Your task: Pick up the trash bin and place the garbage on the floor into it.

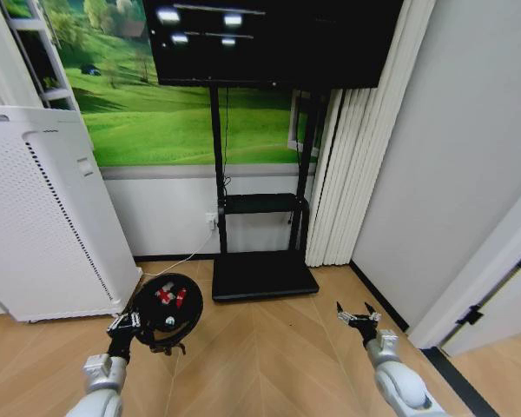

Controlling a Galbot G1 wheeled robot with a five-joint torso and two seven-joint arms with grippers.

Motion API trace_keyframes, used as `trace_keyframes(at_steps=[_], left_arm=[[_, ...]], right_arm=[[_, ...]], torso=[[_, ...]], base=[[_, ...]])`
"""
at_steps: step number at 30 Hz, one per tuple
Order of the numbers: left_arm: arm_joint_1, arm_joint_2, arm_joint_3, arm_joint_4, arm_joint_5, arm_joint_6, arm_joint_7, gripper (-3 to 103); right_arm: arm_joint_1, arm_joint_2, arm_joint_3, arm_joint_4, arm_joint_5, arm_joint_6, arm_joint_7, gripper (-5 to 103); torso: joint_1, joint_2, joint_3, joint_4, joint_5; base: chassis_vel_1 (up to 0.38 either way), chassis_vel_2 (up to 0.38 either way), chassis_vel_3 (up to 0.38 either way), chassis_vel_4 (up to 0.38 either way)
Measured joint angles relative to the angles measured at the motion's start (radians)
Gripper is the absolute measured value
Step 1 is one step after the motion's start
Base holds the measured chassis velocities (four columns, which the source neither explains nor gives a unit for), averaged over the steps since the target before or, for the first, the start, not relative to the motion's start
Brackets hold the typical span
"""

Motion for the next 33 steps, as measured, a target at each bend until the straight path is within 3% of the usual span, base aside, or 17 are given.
trace_keyframes(at_steps=[9,12,14,25,26,29,33], left_arm=[[-0.002,0.001,0.006,-0.001,0.004,0.0,0.0,4],[-0.002,0.001,0.007,-0.002,0.006,0.0,0.0,4],[-0.002,0.001,0.009,-0.002,0.007,0.001,0.0,4],[0.0,0.0,0.01,0.0,0.009,-0.001,-0.001,4],[0.0,-0.001,0.01,0.002,0.011,-0.004,-0.003,4],[0.002,-0.003,0.011,0.004,0.012,-0.005,-0.002,4],[0.005,-0.009,0.015,0.01,0.018,-0.013,-0.002,4]], right_arm=[[0.0,0.0,-0.001,0.0,0.0,0.0,0.0,100],[0.0,0.0,-0.001,0.0,0.0,-0.001,0.0,100],[0.0,0.0,-0.001,0.0,0.0,-0.001,0.0,100],[0.0,0.0,-0.001,0.0,0.0,-0.001,-0.001,100],[0.0,0.0,-0.001,0.0,0.0,-0.001,0.0,100],[0.0,0.0,-0.001,0.0,0.0,-0.001,0.0,100],[0.0,0.0,-0.001,0.001,0.0,-0.001,-0.001,100]], torso=[[0.0,0.0,0.0,0.0004,-0.0005],[0.0,0.0,0.0,0.0003,0.0009],[0.0,0.0,0.0,-0.0001,-0.001],[0.0,0.0,0.0,0.0002,0.0008],[0.0,0.0,0.0,0.0003,-0.0013],[0.0,0.0,0.0,0.0003,-0.001],[0.0,0.0,0.0,0.0007,-0.0003]], base=[[0.154,0.144,-0.146,-0.156],[0.243,0.254,-0.236,-0.228],[0.224,0.275,-0.255,-0.253],[0.318,0.31,-0.314,-0.299],[0.287,0.311,-0.252,-0.241],[0.232,0.26,-0.252,-0.194],[0.04,0.023,-0.065,-0.085]])
